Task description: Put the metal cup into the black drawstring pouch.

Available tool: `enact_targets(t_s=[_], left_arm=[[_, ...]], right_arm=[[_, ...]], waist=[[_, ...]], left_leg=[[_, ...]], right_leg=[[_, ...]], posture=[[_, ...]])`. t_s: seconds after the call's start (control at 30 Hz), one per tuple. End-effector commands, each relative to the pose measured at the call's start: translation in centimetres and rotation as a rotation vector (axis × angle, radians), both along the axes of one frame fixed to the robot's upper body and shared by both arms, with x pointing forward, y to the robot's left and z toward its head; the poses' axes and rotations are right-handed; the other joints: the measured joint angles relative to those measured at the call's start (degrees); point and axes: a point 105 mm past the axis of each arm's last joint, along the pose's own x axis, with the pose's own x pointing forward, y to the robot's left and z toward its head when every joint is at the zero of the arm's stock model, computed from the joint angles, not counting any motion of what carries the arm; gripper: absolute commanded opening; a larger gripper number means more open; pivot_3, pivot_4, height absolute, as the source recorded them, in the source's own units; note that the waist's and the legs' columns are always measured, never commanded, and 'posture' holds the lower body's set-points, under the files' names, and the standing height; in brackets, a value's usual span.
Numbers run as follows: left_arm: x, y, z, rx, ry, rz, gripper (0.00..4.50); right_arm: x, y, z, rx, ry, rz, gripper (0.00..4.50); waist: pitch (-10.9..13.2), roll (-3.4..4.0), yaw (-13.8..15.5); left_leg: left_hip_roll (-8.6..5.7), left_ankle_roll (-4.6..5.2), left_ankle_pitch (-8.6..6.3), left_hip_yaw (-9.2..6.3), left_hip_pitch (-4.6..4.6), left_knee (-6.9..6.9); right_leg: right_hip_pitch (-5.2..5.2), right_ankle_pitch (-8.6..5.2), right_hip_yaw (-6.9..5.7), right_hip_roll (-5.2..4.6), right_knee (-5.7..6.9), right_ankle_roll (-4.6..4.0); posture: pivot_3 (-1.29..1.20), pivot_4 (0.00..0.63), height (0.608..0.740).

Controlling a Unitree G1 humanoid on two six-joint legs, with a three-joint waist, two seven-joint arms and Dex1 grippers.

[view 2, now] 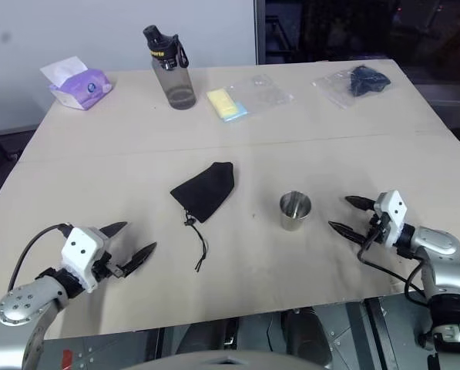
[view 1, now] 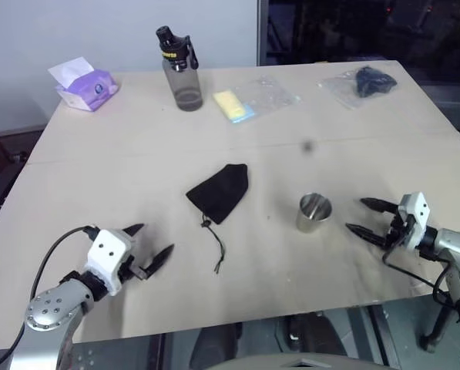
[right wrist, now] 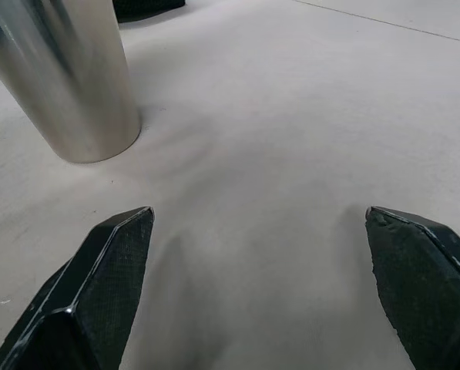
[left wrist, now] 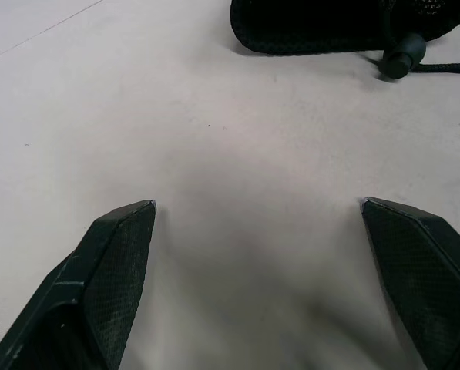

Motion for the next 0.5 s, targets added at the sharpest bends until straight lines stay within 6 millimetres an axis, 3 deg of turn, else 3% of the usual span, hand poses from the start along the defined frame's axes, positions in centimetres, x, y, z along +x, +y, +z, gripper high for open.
enact_targets(t_s=[0.03, 0.5], left_arm=[[-0.3, 0.7, -0.2, 0.018, 0.019, 0.013, 4.44], [0.8, 0.2, 0.1, 0.013, 0.01, -0.023, 4.44]], right_arm=[[-0.1, -0.7, 1.4, -0.005, -0.054, -0.005, 4.46], [-0.7, -0.6, 1.5, -0.001, -0.064, -0.013, 4.46]], waist=[[0.0, 0.0, 0.0], [0.0, 0.0, 0.1]], left_leg=[[0.0, 0.0, 0.0, 0.0, 0.0, 0.0], [0.0, 0.0, 0.0, -0.01, 0.0, 0.0]], right_leg=[[0.0, 0.0, 0.0, 0.0, 0.0, 0.0], [0.0, 0.0, -0.01, 0.0, 0.0, 0.0]], posture=[[0.0, 0.15, 0.74], [0.0, 0.15, 0.74]])
